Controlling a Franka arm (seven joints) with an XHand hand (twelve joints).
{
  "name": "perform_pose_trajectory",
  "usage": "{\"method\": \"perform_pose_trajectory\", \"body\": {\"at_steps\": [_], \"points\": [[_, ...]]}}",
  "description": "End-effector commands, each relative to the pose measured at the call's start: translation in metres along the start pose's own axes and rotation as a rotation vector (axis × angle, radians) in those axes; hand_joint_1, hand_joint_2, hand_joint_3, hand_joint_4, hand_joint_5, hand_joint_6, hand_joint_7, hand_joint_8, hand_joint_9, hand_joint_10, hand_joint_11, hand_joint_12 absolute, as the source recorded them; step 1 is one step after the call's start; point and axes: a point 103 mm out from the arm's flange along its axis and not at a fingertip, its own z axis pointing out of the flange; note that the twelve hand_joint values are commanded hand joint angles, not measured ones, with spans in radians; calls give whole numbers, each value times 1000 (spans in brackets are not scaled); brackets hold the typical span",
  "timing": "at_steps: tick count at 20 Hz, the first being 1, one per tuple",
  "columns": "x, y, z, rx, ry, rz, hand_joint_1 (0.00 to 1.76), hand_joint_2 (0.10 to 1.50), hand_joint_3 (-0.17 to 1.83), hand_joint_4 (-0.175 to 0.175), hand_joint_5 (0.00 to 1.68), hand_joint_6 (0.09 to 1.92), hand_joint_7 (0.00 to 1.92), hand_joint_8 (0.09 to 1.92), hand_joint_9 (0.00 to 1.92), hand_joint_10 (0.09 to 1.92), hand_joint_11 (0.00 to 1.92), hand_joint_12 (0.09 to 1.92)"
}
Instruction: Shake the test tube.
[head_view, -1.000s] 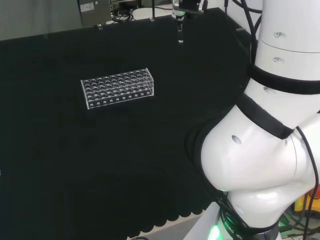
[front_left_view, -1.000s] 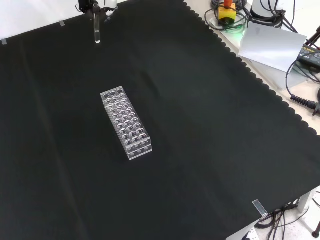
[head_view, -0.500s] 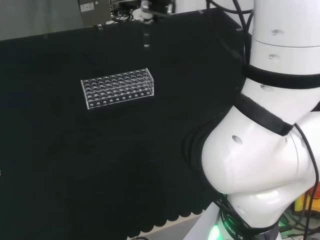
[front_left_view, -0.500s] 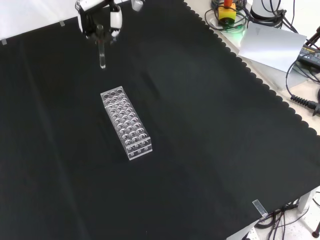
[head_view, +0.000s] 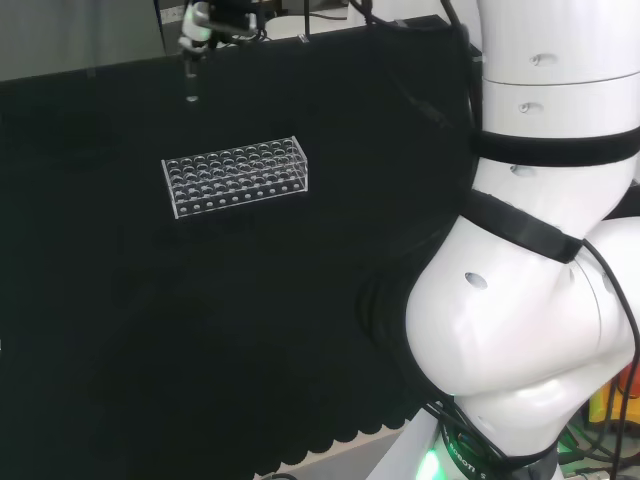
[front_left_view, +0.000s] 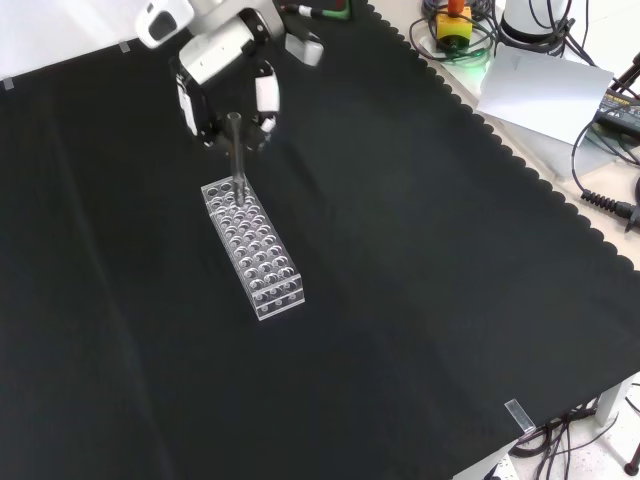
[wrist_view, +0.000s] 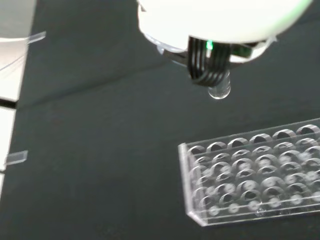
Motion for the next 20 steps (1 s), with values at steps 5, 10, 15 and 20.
{"method": "perform_pose_trajectory", "body": {"at_steps": [5,10,15,20], "points": [[-79,-9,-14,-23,-56,145,1433,565,770,-175,1276,663,1358,794,1313,515,978,1165],[-158,-23,-34,-66,-50,295,1433,565,769,-175,1276,662,1358,793,1313,513,978,1165],[-220,-39,-54,-107,-48,415,1433,565,769,-175,1277,661,1359,793,1314,512,978,1166],[-242,-43,-67,-128,-59,460,1433,565,768,-175,1277,660,1359,792,1314,511,978,1166]]}}
